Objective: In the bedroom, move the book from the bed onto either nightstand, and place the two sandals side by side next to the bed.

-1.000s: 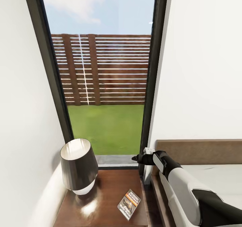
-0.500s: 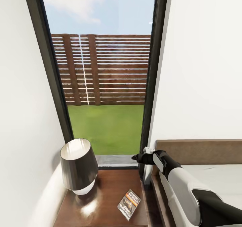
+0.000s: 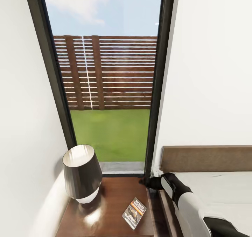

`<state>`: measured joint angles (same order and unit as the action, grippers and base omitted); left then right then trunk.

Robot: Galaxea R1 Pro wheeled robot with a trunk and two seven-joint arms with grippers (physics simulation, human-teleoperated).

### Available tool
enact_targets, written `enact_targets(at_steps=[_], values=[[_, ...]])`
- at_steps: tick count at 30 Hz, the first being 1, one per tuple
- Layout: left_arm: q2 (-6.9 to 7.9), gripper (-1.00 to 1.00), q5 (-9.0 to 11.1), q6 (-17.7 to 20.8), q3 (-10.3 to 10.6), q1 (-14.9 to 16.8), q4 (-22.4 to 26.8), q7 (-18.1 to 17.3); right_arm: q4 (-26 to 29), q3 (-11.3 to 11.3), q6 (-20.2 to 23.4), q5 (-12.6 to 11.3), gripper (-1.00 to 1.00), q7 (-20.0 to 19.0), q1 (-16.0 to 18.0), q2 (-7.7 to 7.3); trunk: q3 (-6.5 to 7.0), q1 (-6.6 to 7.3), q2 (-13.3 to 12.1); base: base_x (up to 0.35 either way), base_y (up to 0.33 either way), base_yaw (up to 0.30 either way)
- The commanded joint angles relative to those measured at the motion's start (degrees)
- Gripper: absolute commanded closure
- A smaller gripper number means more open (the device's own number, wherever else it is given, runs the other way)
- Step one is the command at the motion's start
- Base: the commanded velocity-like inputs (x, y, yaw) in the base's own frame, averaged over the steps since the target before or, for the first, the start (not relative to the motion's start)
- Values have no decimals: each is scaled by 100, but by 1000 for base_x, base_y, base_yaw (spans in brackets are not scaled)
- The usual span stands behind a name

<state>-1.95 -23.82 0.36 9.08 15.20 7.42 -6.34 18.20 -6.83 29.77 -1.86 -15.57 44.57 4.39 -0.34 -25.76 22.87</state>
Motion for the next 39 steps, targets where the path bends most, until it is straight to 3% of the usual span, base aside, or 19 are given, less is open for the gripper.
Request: enact_targets(at_steps=[1, 15, 39], values=[[2, -100, 9, -5, 39, 1, 4, -7, 10, -33, 10, -32, -100, -7, -48, -14, -2, -2, 5, 0, 0, 0], [3, -100, 7, -34, 33, 1, -2, -7, -4, -30, -441, -26, -100, -8, -679, -163, -2, -2, 5, 0, 0, 0], [16, -100, -5, -32, 25, -4, -10, -7, -50, -11, -1024, -6, -100, 9, -1698, -187, -2, -2, 5, 0, 0, 0]])
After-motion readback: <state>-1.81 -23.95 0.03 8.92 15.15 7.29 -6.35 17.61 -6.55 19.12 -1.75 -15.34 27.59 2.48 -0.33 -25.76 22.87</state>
